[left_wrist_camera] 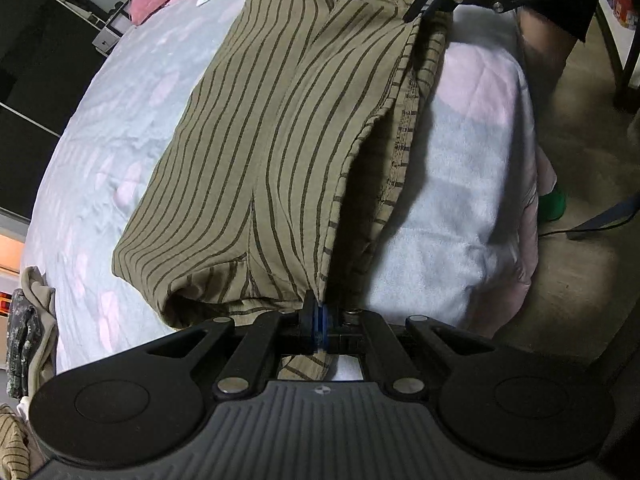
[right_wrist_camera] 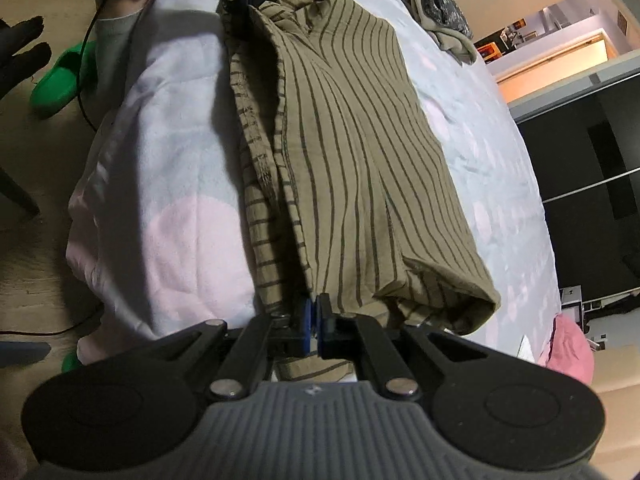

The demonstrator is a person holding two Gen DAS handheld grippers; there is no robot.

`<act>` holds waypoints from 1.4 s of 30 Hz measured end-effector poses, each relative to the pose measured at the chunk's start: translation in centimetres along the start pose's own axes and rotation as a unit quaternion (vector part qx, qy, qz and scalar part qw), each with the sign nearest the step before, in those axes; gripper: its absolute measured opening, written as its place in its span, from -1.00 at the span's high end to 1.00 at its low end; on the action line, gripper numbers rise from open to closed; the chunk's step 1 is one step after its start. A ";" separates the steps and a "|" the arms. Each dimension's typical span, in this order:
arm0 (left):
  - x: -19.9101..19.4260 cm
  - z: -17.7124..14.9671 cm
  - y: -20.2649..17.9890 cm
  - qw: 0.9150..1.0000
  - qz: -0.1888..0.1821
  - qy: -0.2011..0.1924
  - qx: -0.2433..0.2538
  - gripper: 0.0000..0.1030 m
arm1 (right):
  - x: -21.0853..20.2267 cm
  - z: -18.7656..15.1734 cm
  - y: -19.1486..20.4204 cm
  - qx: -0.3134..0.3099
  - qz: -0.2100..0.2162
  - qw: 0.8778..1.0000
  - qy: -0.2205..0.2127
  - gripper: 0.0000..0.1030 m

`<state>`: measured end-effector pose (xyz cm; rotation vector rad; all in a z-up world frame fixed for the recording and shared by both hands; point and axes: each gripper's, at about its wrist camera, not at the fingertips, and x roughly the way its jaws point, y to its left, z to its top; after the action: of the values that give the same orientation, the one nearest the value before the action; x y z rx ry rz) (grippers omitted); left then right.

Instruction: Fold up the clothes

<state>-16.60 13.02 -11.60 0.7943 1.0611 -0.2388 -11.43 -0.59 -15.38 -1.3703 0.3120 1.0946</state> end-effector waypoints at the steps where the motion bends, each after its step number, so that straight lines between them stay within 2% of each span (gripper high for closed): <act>1: -0.1 0.0 -0.2 1.000 0.003 0.002 0.004 1.00 | -0.1 0.0 0.1 -0.003 0.001 1.000 0.001 0.84; 2: -0.3 -0.1 -0.3 1.000 0.008 0.004 0.008 1.00 | -0.1 0.0 0.2 -0.006 0.002 1.000 0.002 0.76; 5: -1.0 -0.3 -0.4 1.000 0.012 0.005 0.008 0.86 | -0.5 0.0 0.5 -0.024 -0.002 1.000 0.004 0.72; 6: -1.3 -0.4 -0.4 1.000 0.013 0.004 0.007 0.75 | -0.9 0.0 0.5 -0.025 -0.003 1.000 0.001 0.61; 7: -1.6 -0.3 -0.4 1.000 0.010 -0.001 0.007 0.69 | -1.3 -0.1 0.5 -0.027 -0.003 1.000 -0.004 0.42; 9: -2.3 -0.3 -0.5 1.000 0.005 -0.009 0.013 0.40 | -2.5 -0.2 0.9 -0.033 0.003 0.999 -0.028 0.16; 10: -2.6 -0.3 -0.8 1.000 0.005 -0.014 0.021 0.34 | -3.1 -0.1 1.2 -0.040 0.009 0.998 -0.042 0.10; 11: -3.1 -0.3 -1.0 0.999 0.007 -0.020 0.029 0.25 | -3.6 -0.1 1.6 -0.050 0.010 0.997 -0.051 0.10; 16: -4.8 0.3 -0.4 0.998 -0.007 -0.063 -0.005 0.23 | -5.1 0.8 2.0 -0.075 -0.021 0.992 -0.101 0.10; 21: -6.6 0.7 0.5 0.993 -0.019 -0.109 -0.043 0.23 | -6.3 2.0 0.5 -0.015 -0.033 0.989 -0.145 0.11; 26: -7.5 1.0 1.1 0.992 -0.026 -0.115 -0.051 0.24 | -7.2 2.7 -1.5 0.051 -0.009 0.981 -0.187 0.11; 31: -8.5 0.7 2.4 0.987 -0.053 -0.124 -0.082 0.24 | -7.1 3.1 -3.3 0.120 0.028 0.972 -0.200 0.13; 35: -8.8 1.2 4.4 0.975 -0.059 -0.142 -0.160 0.24 | -6.4 3.2 -5.1 0.206 0.041 0.959 -0.188 0.13; 38: -8.9 1.6 6.0 0.961 -0.063 -0.156 -0.218 0.23 | -5.8 3.3 -6.7 0.286 0.045 0.941 -0.177 0.11; 40: -8.4 2.0 6.9 0.949 -0.055 -0.157 -0.267 0.24 | -5.2 3.3 -7.6 0.332 0.040 0.927 -0.169 0.11; 42: -6.8 2.6 7.7 0.930 -0.050 -0.154 -0.331 0.32 | -4.6 3.4 -8.3 0.378 0.028 0.912 -0.157 0.14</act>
<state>-14.03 15.35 -1.62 0.0856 0.8045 -0.0737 -8.82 1.84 -5.94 -0.4897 0.4759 1.0614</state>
